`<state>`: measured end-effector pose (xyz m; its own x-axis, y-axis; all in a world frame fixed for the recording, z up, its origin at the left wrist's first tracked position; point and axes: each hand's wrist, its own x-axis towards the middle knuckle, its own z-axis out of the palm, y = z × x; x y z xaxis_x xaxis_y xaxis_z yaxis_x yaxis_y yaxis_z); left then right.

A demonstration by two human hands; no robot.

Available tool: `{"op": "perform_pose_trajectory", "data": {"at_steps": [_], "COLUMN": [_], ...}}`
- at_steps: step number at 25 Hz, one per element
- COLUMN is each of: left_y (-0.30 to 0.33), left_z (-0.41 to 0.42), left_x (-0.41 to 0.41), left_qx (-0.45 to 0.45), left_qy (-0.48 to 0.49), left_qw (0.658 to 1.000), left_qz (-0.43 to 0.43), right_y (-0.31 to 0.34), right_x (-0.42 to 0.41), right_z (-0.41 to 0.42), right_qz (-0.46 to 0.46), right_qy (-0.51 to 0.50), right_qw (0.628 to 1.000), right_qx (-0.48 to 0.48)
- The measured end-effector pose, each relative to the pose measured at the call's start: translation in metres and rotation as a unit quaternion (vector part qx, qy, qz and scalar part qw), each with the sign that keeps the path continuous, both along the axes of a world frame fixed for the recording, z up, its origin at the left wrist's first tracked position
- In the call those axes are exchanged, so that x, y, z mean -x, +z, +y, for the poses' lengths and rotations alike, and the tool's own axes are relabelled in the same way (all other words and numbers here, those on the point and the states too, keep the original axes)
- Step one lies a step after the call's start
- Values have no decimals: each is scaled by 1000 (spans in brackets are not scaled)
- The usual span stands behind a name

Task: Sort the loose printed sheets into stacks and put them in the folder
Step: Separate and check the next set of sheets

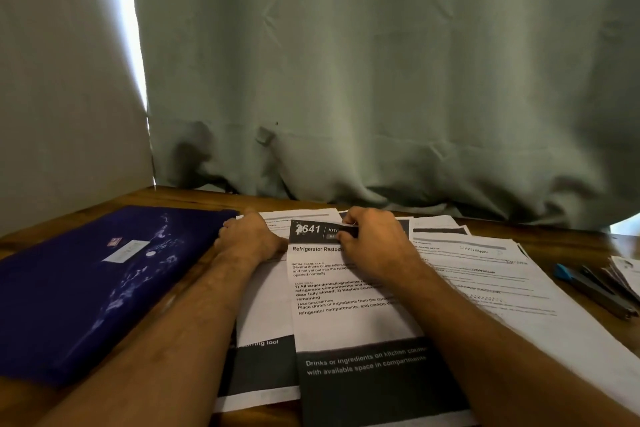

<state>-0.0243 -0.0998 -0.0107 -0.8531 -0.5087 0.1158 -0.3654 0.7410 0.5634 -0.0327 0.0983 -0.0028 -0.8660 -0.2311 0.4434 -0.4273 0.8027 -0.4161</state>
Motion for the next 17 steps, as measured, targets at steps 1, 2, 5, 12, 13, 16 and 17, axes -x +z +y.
{"op": "perform_pose_trajectory", "data": {"at_steps": [1,2,5,12,13,16,17], "left_y": [0,0,0,2,2,5,6], "left_z": [-1,-2,-6,-10,-10,-9,-8], "left_x": [0,0,-1,-2,-2,0,0], "left_qx": [-6,-14,-40,-134,-148,-197,-217], "left_qy": [8,17,35,30,26,8,2], "left_qw": [1000,999,994,958,953,937,930], "left_qz": [15,31,97,251,263,288,296], "right_y": [0,0,1,-1,0,3,6], "right_x": [-1,-1,-2,-12,-13,-14,-14], "right_z": [-2,-3,-5,-7,-7,-7,-7], "right_qz": [3,5,16,65,69,96,106], "right_qy": [-1,0,7,24,26,24,23], "right_qw": [1000,1000,1000,997,997,993,991], "right_qx": [2,3,8,22,31,69,85]}}
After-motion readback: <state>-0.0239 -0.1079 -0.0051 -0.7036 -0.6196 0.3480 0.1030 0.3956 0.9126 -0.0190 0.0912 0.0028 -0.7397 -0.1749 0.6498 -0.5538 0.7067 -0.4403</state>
